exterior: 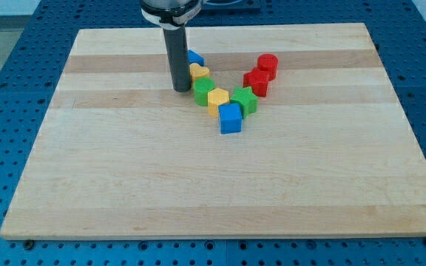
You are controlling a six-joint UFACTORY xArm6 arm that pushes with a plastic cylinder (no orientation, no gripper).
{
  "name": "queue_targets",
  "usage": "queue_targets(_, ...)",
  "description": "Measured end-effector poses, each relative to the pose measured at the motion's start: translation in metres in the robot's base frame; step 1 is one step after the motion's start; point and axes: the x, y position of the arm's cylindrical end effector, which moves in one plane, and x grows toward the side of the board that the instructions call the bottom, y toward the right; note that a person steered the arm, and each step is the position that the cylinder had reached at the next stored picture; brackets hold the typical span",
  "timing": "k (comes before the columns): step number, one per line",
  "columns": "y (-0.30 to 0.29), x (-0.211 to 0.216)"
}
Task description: Move the red star to the bottom right side of the red circle
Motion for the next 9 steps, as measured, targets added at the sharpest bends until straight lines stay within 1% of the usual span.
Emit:
queue_targets(3, -0.004, 0.006)
queue_targets(5, 0.002, 0.017)
queue_targets(7, 0.056, 0.017)
queue_targets(9, 0.098, 0.017)
